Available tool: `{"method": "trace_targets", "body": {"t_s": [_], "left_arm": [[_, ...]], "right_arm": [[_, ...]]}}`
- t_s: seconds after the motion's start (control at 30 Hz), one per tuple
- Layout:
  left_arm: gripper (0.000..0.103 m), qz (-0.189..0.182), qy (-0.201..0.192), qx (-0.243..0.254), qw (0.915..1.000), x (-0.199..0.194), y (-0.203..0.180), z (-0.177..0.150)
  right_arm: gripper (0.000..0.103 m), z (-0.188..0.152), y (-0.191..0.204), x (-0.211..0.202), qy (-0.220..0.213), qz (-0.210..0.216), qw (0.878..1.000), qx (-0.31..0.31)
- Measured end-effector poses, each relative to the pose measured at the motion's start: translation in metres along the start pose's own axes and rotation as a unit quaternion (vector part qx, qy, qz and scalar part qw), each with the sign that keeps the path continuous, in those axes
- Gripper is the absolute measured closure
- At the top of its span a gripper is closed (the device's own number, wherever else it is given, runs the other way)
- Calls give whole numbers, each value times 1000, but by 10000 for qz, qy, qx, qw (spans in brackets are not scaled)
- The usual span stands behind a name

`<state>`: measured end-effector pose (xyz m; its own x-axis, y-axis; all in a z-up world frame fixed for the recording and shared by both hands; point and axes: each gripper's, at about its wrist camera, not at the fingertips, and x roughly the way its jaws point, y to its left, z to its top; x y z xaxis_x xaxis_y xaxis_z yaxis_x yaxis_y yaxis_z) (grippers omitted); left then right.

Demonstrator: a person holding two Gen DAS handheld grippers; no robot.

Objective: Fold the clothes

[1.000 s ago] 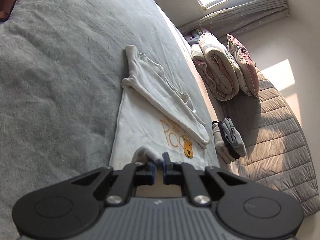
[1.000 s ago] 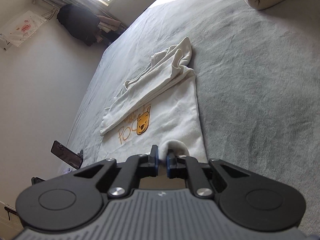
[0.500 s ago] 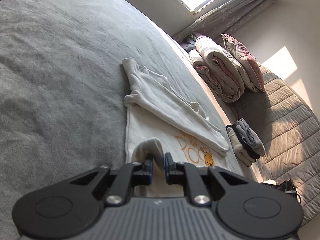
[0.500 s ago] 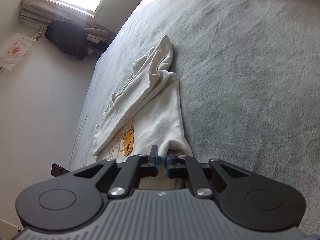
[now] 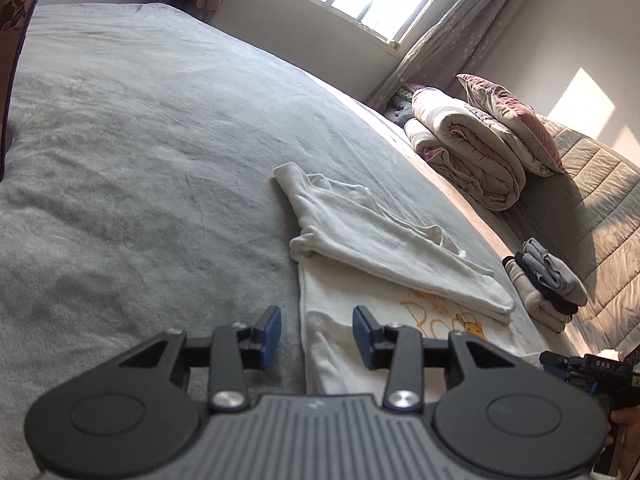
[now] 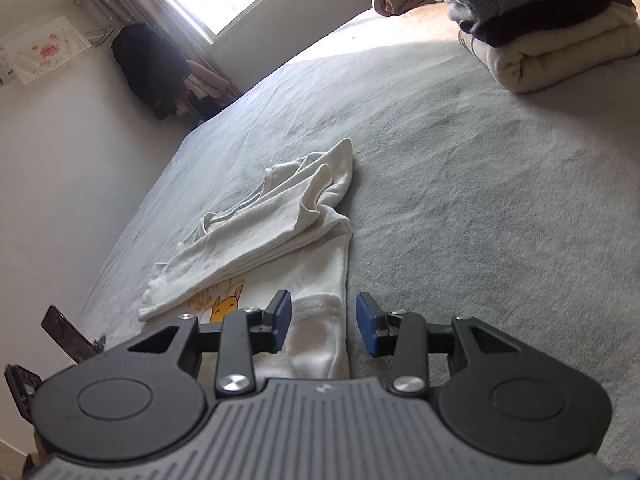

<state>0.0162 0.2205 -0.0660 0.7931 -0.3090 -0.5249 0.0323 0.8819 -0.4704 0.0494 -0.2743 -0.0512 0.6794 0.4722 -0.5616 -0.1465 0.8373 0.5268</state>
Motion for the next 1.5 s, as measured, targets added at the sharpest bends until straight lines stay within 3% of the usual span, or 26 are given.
{"method": "trace_targets", "body": {"t_s": [0.07,0.13,0.2,0.3,0.47,0.57,0.73,0.9,1.0,1.13,1.33,1.5], "left_arm": [[66,77,-34,225,9997,1,-6,-2],[78,157,-70,446,9989,1,-12,-4],[88,250,-128,634,9976,0,-17,-6],[96,305,-161,853,9958,-2,-20,-9],[95,452,-29,1075,9932,0,-25,-12],[88,528,51,1059,9930,2,-25,-14],[82,624,57,1154,9913,3,-28,-16],[85,745,17,1394,9874,3,-35,-19],[95,878,-114,1615,9829,-1,-41,-22],[96,908,-334,1754,9797,-9,-46,-24],[96,790,-686,1602,9815,-27,-48,-22],[96,745,-1035,1505,9804,-43,-58,-14]], "right_arm": [[62,-4,9,8,-59,-223,9984,-509],[63,-8,19,13,-147,-427,9945,-950],[81,-11,26,17,-229,-605,9891,-1320],[93,-17,36,19,-370,-857,9799,-1764],[94,-19,47,18,-558,-997,9715,-2078],[94,-22,48,20,-497,-1049,9705,-2112],[85,-24,45,22,-426,-1053,9726,-2026],[85,-27,49,24,-439,-1130,9691,-2148],[92,-29,51,25,-469,-1257,9663,-2197],[95,-32,57,22,-628,-1402,9611,-2298],[96,-36,66,12,-1045,-1515,9515,-2465],[96,-34,81,2,-1469,-1599,9351,-2802]]}}
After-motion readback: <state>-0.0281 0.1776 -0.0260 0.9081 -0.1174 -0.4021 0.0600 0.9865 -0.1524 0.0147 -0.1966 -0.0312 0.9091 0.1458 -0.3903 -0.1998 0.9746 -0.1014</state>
